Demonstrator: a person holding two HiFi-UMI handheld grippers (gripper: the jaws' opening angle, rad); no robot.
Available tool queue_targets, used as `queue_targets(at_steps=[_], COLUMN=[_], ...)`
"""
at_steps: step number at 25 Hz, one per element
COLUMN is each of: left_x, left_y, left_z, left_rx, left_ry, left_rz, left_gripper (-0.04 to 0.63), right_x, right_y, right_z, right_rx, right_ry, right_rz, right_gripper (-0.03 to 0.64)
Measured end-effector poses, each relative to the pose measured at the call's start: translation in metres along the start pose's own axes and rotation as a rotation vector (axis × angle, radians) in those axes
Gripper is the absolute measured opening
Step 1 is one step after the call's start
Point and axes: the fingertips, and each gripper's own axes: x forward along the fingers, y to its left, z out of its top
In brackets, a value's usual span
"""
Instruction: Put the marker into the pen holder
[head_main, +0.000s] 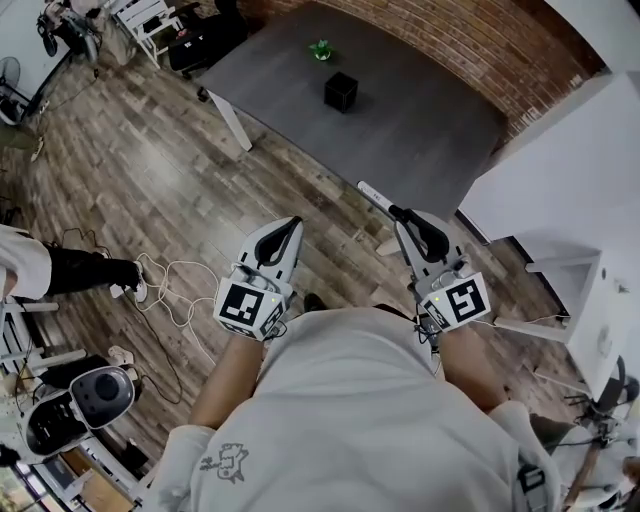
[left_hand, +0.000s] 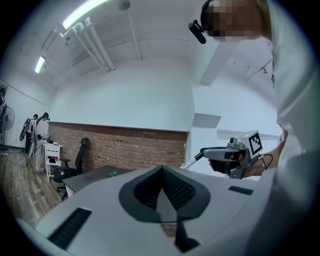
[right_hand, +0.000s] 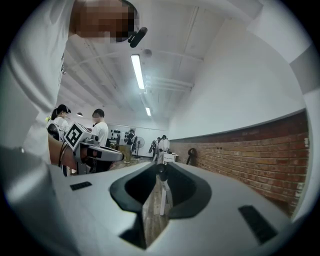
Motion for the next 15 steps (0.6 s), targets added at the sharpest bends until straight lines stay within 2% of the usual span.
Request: queue_targets(at_steps=[9,15], left_x=[0.012,0.03], left_y=[0.027,0.039], left_z=[-0.004,-0.004], left_rx=[-0.017,-0.013], left_ry=[0.011,0.021], left_rz=[-0.01,0.038], left_gripper=[0.011,0.011], right_x=[0.026,0.047], right_y=[-0.006,-0.028], right_z=[-0.008,-0.019], right_rx=[0.016,0.04], right_ry=[0.02,0.014], right_rz=[-0.012,0.035], right_gripper=[0.077,0.077])
